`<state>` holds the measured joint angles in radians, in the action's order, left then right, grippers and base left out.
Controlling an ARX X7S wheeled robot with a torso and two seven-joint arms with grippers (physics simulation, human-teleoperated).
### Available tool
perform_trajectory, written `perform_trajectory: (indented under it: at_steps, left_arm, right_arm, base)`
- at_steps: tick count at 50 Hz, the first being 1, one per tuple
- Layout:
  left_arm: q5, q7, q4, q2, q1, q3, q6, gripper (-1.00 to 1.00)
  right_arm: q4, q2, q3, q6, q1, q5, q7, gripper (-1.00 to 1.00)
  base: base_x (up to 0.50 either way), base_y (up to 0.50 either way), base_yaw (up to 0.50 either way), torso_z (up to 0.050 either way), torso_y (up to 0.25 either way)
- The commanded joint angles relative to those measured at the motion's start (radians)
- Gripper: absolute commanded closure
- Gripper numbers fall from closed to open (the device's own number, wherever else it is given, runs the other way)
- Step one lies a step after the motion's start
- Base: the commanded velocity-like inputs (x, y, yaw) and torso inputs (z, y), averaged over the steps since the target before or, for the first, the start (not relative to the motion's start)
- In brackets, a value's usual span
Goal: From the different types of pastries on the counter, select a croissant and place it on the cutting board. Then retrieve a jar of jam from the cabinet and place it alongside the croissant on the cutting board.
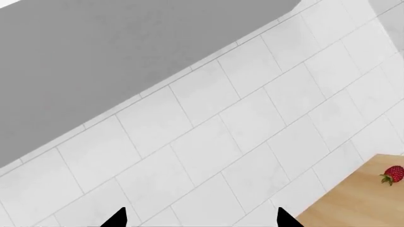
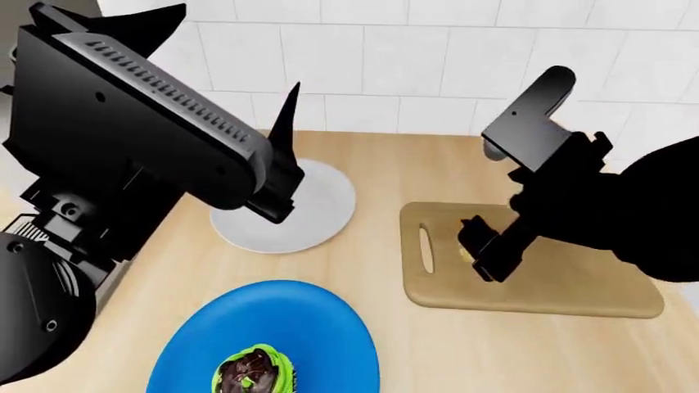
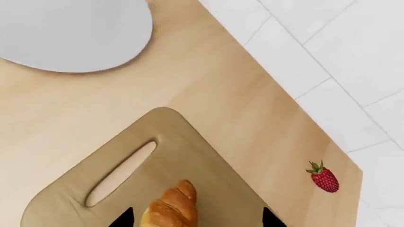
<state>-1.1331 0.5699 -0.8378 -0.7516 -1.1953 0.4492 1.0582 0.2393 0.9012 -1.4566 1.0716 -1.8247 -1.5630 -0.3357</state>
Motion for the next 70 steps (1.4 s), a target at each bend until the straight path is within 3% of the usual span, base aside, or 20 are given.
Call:
perform_trajectory:
  at_steps: [1,29,70]
  left_arm:
    - [0.004,0.003,-0.003,-0.005,0.011,0.004,-0.011,-1.00]
    - [0.009,0.018,-0.025,-0.016,0.053,0.012,-0.040,-1.00]
    - [0.005,0.026,-0.019,-0.028,0.050,0.013,-0.059,-1.00]
  right_arm:
    - [0.033,0.007,0.054,0.002,-0.073,-0.037,-0.041,-1.00]
    - [0.159,0.007,0.249,-0.245,-0.125,-0.095,-0.349,-1.00]
    - [0.305,0.008,0.369,-0.232,-0.289,-0.191,-0.474,-1.00]
  base:
    - [0.00,0.00,0.00,0.000,0.000]
    - [0.00,0.00,0.00,0.000,0.000]
    - [0.00,0.00,0.00,0.000,0.000]
